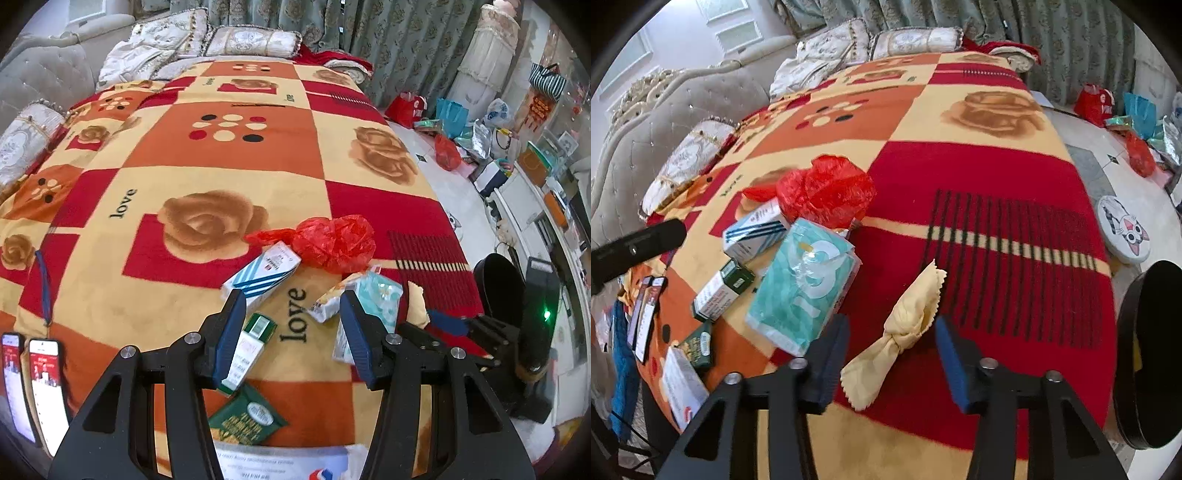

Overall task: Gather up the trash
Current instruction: 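Grasp the beige crumpled cloth with the right gripper, then grasp the red plastic bag with the left gripper while the right holds the cloth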

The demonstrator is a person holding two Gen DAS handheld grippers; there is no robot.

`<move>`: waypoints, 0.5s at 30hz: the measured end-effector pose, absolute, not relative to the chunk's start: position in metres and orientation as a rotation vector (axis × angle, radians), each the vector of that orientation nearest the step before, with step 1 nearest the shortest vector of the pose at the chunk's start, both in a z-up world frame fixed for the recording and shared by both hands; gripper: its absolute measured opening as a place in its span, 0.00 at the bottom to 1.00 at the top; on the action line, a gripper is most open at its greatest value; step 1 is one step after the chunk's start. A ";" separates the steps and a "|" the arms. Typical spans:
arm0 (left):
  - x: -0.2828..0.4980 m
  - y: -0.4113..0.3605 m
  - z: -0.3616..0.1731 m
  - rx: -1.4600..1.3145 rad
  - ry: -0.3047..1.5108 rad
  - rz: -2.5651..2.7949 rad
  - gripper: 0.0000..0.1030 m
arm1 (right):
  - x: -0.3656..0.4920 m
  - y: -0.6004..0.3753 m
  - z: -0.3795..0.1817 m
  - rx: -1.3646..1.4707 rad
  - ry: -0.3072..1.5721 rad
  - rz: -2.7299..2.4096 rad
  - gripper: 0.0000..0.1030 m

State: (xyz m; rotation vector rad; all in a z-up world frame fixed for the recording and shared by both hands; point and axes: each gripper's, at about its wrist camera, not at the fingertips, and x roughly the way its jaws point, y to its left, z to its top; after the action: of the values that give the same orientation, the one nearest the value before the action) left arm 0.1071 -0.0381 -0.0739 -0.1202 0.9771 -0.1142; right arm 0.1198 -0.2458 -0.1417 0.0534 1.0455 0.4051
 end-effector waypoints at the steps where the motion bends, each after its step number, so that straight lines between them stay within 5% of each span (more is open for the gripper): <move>1: 0.111 -0.040 -0.075 -0.120 0.983 -0.120 0.50 | 0.121 -0.246 -0.143 0.054 1.045 0.406 0.33; 7: 0.146 -0.055 -0.089 -0.118 1.025 -0.145 0.50 | 0.125 -0.251 -0.144 0.060 1.029 0.437 0.21; 15: 0.205 -0.084 -0.117 -0.062 1.088 -0.148 0.51 | 0.125 -0.260 -0.147 0.102 1.044 0.477 0.21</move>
State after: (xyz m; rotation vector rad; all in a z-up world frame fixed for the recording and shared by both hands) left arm 0.2045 -0.0841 -0.1167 -0.0616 1.0884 -0.1481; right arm 0.1248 -0.2604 -0.1470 0.1025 1.0442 0.4773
